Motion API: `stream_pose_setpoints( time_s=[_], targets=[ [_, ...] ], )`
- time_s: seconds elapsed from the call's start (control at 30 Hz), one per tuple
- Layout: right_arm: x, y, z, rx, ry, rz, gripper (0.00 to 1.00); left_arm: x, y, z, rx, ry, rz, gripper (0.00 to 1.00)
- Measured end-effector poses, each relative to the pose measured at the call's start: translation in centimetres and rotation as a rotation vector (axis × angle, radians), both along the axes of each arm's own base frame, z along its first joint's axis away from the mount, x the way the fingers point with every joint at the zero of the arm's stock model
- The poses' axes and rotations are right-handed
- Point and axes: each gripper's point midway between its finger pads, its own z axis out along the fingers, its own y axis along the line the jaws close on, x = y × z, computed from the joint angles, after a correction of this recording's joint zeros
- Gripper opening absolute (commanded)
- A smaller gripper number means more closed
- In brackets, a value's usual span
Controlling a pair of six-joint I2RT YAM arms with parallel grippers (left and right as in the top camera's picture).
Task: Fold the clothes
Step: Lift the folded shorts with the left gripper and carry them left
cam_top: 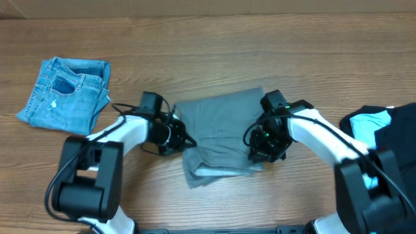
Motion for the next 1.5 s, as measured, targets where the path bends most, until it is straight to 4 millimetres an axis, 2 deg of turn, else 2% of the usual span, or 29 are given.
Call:
stream_pose_setpoints(
  time_s=[0.03,0.1,0.2,0.23,0.27,0.33,0.43,0.5,0.6,0.73,0.9,1.03,1.23,1.43,1.5],
  targets=[
    [0.3,0.0,1.4,0.012,-0.041,0.011,0.22,1.1,0.6,1.0,-0.002,-0.035,0.019,0.04],
    [1.8,0.4,5.4,0.058,-0.185,0.023,0.25,5.2,2.1,4.8,-0.016,-0.179,0.071,0.04],
    [4.0,1.1,12.3,0.138,-0.431,0.027,0.26,12.7,4.7,14.2,-0.030,-0.479,0.147,0.04],
    [4.1,1.2,14.3,0.161,-0.496,0.026,0.26,16.1,6.3,19.4,-0.017,-0.644,0.182,0.04],
    [4.0,1.1,15.2,0.170,-0.525,0.025,0.26,17.4,7.3,21.9,0.005,-0.713,0.208,0.04],
    [3.6,1.0,15.5,0.172,-0.528,0.023,0.26,19.4,9.7,25.6,0.054,-0.830,0.271,0.04],
    [3.3,0.9,15.2,0.164,-0.505,0.021,0.26,21.4,12.4,29.2,0.094,-0.959,0.353,0.04],
    [3.3,0.8,15.2,0.163,-0.501,0.019,0.26,22.4,13.9,30.1,0.111,-1.009,0.387,0.04],
    [2.9,0.7,15.0,0.158,-0.485,0.019,0.26,23.7,16.4,29.0,0.136,-1.007,0.438,0.04],
    [2.3,0.5,14.8,0.148,-0.458,0.019,0.25,25.4,21.0,25.0,0.173,-0.940,0.518,0.04],
    [2.1,0.4,14.7,0.145,-0.446,0.019,0.26,25.7,27.2,21.6,0.219,-0.887,0.611,0.04],
    [2.0,0.4,14.6,0.143,-0.442,0.019,0.25,23.7,30.4,19.6,0.258,-0.792,0.652,0.05],
    [1.7,0.3,14.5,0.138,-0.428,0.020,0.25,19.6,34.0,16.1,0.318,-0.611,0.689,0.04],
    [1.6,0.3,14.4,0.137,-0.425,0.019,0.25,15.8,38.4,14.5,0.362,-0.509,0.768,0.04],
    [1.6,0.3,14.4,0.137,-0.424,0.019,0.26,14.6,38.8,13.9,0.360,-0.467,0.768,0.04]
  ],
)
